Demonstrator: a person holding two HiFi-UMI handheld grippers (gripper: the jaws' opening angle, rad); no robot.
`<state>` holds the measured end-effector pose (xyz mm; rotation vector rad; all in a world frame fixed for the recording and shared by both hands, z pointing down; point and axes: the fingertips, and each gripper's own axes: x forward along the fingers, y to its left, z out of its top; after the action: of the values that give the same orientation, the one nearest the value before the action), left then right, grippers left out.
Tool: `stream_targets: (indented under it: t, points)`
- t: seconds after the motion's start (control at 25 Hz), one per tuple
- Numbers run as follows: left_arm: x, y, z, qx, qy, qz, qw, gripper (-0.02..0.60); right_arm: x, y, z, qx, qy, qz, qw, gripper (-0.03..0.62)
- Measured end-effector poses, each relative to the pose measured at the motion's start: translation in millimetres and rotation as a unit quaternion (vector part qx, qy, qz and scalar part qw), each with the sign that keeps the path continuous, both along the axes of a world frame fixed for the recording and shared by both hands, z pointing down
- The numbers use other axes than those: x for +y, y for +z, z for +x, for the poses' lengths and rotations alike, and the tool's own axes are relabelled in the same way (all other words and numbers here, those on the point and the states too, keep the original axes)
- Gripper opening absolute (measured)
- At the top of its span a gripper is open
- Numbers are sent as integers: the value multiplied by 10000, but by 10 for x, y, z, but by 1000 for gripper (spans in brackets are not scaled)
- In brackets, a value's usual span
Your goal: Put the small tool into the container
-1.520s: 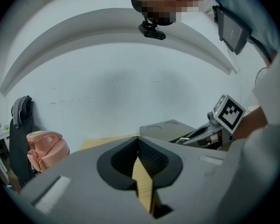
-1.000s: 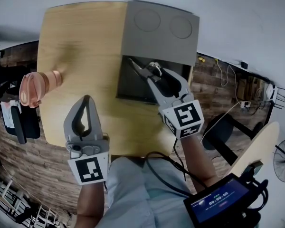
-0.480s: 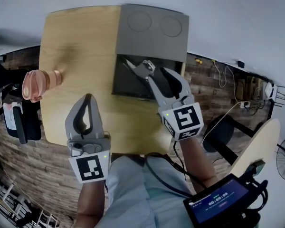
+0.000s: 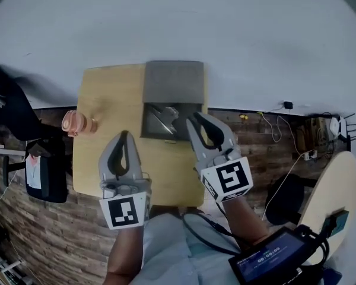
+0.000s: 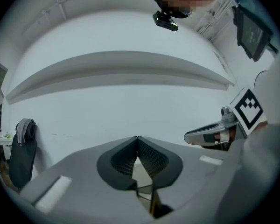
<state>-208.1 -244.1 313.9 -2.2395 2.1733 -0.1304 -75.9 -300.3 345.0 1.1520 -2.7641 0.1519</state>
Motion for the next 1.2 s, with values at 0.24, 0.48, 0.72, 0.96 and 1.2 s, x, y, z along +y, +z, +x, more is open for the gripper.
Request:
stream_targets:
  t: [0.24,0.48,0.72,0.96,1.2]
  points:
    - [210,-711,440,-173,48,739,9971,9,374,-682,342,-291,175,664,9972,12]
    - [510,-926,833,-149,77,942,9954,9,668,-994,661,-283,224,1062,9937,2]
    - [540,-1019,894,-137,77,1021,9946,9,757,-1107,699,-262,243,1303,9908,2]
    - [555,-1089,995,-217,93,1090,9938,9,800,-1211,781,-419,257,1386,9891,2]
    - [550,-1118,1041,-291,139,1111,9933,9,818,-1234,803,-480,252,1423,9883,0]
